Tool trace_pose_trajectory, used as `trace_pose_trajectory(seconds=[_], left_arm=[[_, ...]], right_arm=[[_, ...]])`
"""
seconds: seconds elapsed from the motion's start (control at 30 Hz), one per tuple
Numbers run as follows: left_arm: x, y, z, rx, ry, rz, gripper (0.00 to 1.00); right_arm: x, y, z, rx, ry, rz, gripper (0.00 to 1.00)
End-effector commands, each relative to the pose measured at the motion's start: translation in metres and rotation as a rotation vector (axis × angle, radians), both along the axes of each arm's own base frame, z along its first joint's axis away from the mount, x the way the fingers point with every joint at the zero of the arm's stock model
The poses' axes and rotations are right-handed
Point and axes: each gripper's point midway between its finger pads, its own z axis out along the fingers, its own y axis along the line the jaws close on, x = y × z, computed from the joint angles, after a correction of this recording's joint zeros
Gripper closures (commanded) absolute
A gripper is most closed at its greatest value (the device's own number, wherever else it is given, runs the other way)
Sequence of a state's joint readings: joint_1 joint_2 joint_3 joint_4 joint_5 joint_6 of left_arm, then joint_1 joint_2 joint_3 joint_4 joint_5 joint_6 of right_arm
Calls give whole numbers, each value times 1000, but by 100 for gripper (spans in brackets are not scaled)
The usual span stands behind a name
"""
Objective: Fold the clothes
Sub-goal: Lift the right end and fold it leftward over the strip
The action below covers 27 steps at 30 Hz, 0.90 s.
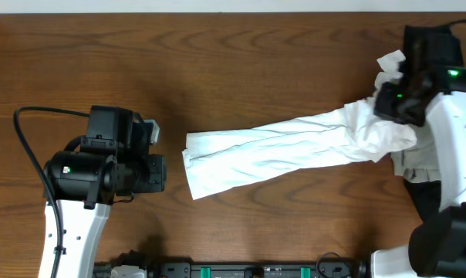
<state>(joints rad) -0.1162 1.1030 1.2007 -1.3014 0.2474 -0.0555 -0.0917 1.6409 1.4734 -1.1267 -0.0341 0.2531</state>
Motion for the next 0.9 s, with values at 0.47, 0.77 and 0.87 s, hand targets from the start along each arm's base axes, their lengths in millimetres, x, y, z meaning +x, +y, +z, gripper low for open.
trace_pose_trajectory(seconds=[0.47, 0.77, 0.87], left_arm=[[-5, 2, -2, 11, 19, 11, 79], [-8, 3, -3, 13, 29, 11, 79], [-8, 3, -3, 13, 29, 11, 79]], right_arm=[[-9, 126, -31, -72, 82, 88, 99], [-7, 173, -70, -75, 118, 130, 99], [-7, 183, -77, -71, 119, 130, 99]])
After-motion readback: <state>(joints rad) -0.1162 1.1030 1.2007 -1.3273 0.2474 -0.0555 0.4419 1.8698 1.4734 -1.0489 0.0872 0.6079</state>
